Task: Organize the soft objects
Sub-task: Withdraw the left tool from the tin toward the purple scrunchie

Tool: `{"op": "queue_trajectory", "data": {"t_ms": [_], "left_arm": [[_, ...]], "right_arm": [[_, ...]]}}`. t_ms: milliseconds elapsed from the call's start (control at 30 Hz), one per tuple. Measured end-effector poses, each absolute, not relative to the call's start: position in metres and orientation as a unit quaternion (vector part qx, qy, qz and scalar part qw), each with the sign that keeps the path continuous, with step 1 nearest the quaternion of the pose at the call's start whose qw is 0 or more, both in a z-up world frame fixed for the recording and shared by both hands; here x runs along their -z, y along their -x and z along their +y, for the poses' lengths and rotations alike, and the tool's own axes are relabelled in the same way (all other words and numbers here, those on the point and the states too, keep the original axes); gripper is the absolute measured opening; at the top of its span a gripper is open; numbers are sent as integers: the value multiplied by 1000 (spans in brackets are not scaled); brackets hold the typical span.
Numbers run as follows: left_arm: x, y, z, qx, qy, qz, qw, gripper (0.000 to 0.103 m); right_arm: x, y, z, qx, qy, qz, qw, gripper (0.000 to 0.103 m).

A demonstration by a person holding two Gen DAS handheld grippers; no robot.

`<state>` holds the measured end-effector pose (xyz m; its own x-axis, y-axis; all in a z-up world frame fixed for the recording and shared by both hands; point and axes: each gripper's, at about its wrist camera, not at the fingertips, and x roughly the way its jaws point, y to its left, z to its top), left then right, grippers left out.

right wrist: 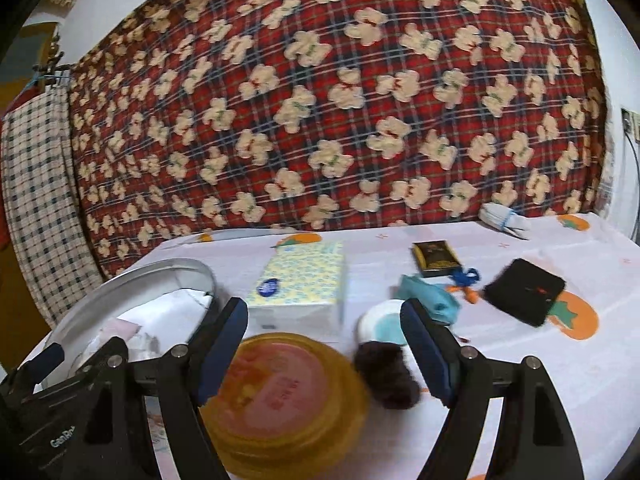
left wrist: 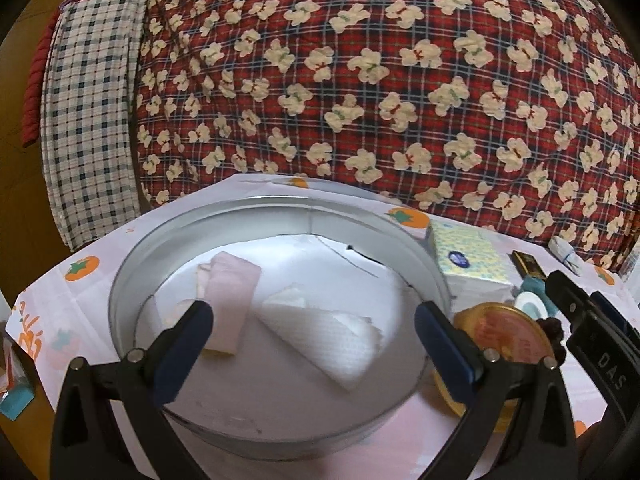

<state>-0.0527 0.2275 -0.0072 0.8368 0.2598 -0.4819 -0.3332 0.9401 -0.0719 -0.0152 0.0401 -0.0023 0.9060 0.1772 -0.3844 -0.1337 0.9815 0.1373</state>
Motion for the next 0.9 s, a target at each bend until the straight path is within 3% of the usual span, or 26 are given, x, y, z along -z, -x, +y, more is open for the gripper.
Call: {"op": "queue_trajectory", "data": {"t_ms": [900], "left_arm": [[2,47,133,-91,22,239,967,102]], "right_arm": [[8,12,-53,-7,-97,229,969,81]]}}
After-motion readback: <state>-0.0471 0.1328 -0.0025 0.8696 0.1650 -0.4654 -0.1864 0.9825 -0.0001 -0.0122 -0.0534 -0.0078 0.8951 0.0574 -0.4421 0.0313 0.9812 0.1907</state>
